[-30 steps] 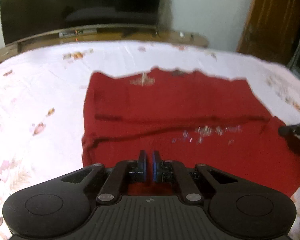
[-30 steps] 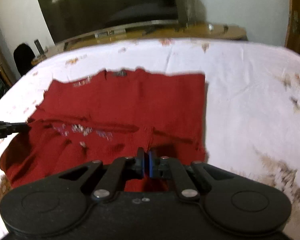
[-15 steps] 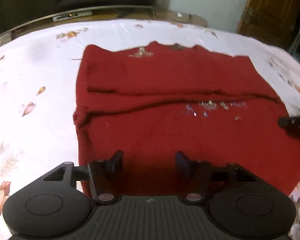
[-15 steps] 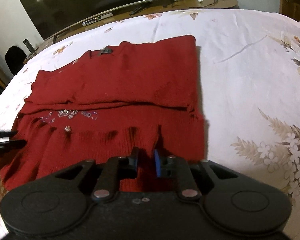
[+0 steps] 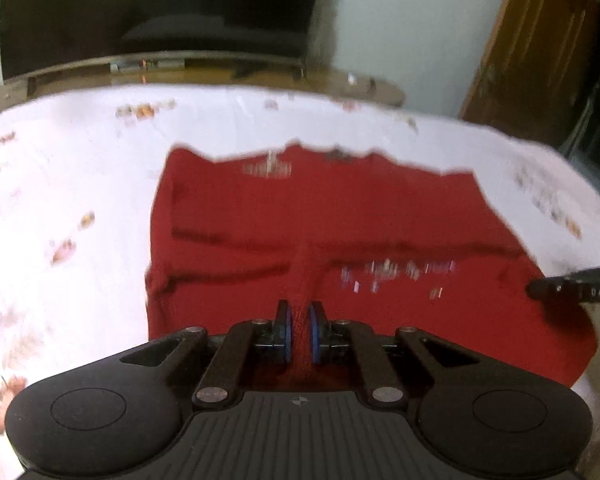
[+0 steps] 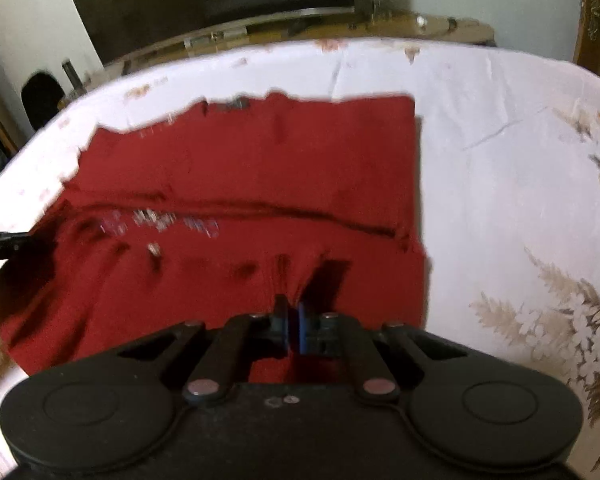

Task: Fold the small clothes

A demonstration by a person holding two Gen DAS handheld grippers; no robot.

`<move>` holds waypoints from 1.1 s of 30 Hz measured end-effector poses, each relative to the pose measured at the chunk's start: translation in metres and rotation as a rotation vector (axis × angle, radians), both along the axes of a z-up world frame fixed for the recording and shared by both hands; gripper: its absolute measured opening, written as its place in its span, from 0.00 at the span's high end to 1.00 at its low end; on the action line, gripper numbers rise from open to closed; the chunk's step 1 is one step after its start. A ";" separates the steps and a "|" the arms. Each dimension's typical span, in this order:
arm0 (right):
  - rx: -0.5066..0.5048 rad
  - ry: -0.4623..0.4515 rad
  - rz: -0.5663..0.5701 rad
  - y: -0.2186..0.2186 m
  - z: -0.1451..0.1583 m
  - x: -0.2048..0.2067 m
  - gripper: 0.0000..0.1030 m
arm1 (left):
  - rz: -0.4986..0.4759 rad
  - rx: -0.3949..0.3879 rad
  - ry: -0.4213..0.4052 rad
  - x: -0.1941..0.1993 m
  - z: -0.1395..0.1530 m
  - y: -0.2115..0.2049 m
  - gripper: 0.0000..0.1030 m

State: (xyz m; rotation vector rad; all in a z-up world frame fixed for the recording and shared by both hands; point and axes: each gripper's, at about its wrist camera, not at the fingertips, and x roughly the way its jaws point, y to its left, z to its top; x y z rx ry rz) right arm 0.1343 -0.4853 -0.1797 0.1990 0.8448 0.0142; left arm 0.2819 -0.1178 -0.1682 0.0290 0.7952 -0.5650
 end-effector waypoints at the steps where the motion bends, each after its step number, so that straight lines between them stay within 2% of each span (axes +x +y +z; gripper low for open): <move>1: -0.003 -0.023 -0.005 -0.001 0.006 -0.001 0.95 | 0.006 -0.011 -0.014 0.002 0.005 0.001 0.92; 5: 0.019 -0.120 -0.024 -0.010 0.037 0.004 0.95 | 0.046 -0.078 -0.067 0.020 0.025 0.004 0.92; 8: -0.001 -0.166 -0.034 -0.017 0.052 0.021 0.95 | 0.077 -0.107 -0.106 0.048 0.036 0.000 0.92; 13: -0.015 -0.196 -0.068 -0.033 0.056 0.072 0.95 | 0.122 -0.105 -0.149 0.095 0.031 -0.016 0.92; 19: -0.041 -0.203 -0.111 -0.045 0.040 0.124 0.95 | 0.192 -0.101 -0.126 0.136 0.001 -0.031 0.92; 22: -0.061 -0.175 -0.120 -0.046 0.026 0.142 0.95 | 0.217 -0.044 -0.094 0.145 -0.023 -0.038 0.91; 25: -0.105 -0.108 -0.154 -0.049 -0.002 0.155 0.94 | 0.225 0.038 -0.062 0.151 -0.047 -0.042 0.91; 28: -0.148 -0.091 -0.187 -0.050 -0.016 0.158 0.91 | 0.217 0.067 -0.075 0.147 -0.048 -0.047 0.91; 29: -0.157 -0.093 -0.193 -0.050 -0.016 0.158 0.85 | 0.217 0.070 -0.076 0.146 -0.044 -0.048 0.91; 31: -0.159 -0.091 -0.180 -0.048 -0.012 0.156 0.82 | 0.203 0.079 -0.090 0.140 -0.033 -0.050 0.90; 32: -0.150 -0.094 -0.171 -0.048 -0.007 0.153 0.75 | 0.201 0.087 -0.104 0.135 -0.027 -0.050 0.81; 33: -0.135 -0.104 -0.166 -0.049 -0.002 0.148 0.68 | 0.203 0.089 -0.121 0.129 -0.021 -0.048 0.59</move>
